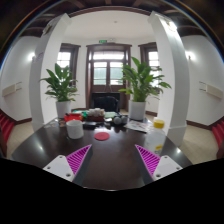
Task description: Pour water
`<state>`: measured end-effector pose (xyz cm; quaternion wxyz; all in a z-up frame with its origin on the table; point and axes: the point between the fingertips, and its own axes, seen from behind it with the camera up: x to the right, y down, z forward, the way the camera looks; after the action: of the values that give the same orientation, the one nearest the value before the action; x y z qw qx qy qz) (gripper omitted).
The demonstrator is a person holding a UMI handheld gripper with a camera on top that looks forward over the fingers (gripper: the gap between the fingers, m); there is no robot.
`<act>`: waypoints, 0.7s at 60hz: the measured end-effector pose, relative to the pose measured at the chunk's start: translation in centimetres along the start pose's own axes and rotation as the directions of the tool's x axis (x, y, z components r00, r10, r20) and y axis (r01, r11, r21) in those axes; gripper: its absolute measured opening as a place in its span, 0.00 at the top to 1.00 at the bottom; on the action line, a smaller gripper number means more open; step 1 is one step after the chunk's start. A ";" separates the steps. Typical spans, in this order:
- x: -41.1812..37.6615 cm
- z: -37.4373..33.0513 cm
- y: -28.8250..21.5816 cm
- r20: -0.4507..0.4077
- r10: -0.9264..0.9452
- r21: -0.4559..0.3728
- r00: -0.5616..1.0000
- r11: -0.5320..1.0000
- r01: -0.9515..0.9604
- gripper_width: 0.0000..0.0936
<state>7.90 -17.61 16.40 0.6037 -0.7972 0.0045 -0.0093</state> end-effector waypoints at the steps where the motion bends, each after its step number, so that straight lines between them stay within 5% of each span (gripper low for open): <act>1: 0.4 -0.2 0.6 -0.013 0.000 -0.001 1.000 1.000 0.000 0.09; 20: 10.3 1.9 -1.6 -0.184 0.102 0.091 0.978 0.992 -0.086 0.09; 37: 11.8 7.3 -0.5 -0.153 0.065 0.052 0.986 0.997 -0.057 0.09; 42: 12.3 8.1 0.8 -0.136 0.101 0.041 0.986 0.994 -0.097 0.16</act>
<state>20.39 -10.25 13.58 0.6153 -0.7829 0.0857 -0.0344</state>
